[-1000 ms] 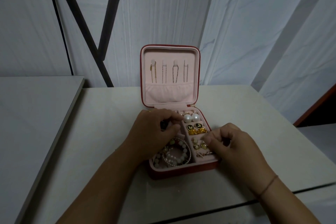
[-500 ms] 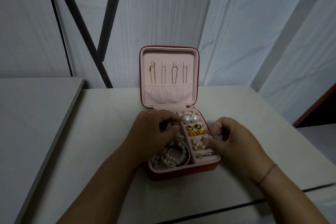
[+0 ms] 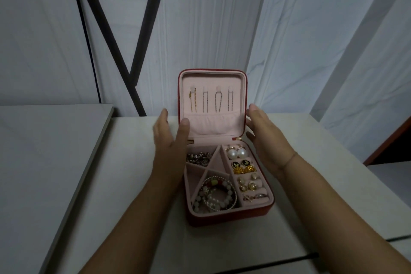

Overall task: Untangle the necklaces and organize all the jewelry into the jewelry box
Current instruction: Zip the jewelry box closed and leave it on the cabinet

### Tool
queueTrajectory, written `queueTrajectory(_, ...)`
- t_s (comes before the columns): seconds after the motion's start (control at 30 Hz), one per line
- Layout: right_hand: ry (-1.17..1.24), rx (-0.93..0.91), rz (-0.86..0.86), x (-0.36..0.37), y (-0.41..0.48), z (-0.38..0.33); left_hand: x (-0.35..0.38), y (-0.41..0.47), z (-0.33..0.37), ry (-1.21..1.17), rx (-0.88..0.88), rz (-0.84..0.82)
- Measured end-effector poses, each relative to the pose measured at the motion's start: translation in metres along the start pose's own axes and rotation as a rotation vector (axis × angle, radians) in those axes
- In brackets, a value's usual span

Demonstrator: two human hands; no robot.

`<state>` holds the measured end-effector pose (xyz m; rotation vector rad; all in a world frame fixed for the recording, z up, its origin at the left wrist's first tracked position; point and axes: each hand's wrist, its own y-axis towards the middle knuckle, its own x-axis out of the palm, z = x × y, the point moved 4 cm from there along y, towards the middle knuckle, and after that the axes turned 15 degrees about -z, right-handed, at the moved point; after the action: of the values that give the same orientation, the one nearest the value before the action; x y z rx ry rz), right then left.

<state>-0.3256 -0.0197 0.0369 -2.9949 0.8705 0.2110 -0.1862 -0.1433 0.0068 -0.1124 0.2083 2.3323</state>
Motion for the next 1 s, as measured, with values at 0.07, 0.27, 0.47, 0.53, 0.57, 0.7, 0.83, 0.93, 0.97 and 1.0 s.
queueTrajectory(0.07, 0.089, -0.035, 0.003, 0.000, 0.011, -0.008, 0.008, 0.003, -0.001, -0.139, -0.041, -0.138)
queueTrajectory(0.27, 0.204, -0.032, -0.057, -0.002, 0.004, -0.015, 0.010, -0.003, -0.005, -0.381, -0.139, -0.289)
queueTrajectory(0.47, 0.172, -0.055, -0.165, -0.001, -0.042, -0.020, 0.018, -0.044, 0.029, -0.460, -0.159, -0.347)
queueTrajectory(0.53, 0.132, -0.035, -0.184, -0.002, -0.058, -0.015, 0.019, -0.055, 0.033, -0.510, -0.141, -0.366)
queueTrajectory(0.57, 0.119, -0.029, -0.192, -0.003, -0.065, -0.012, 0.020, -0.061, 0.035, -0.530, -0.148, -0.376)
queueTrajectory(0.7, 0.123, -0.022, -0.197, -0.004, -0.091, 0.003, 0.017, -0.078, 0.031, -0.496, -0.114, -0.396)
queueTrajectory(0.83, 0.161, 0.001, -0.203, 0.001, -0.109, 0.017, 0.016, -0.083, 0.020, -0.304, -0.123, -0.356)
queueTrajectory(0.93, 0.169, -0.003, -0.197, 0.003, -0.116, 0.022, 0.020, -0.087, 0.013, -0.228, -0.136, -0.332)
queueTrajectory(0.97, 0.167, -0.013, -0.208, 0.005, -0.117, 0.021, 0.021, -0.088, 0.014, -0.197, -0.134, -0.316)
queueTrajectory(1.0, 0.167, -0.024, -0.224, 0.006, -0.118, 0.019, 0.022, -0.090, 0.016, -0.156, -0.131, -0.303)
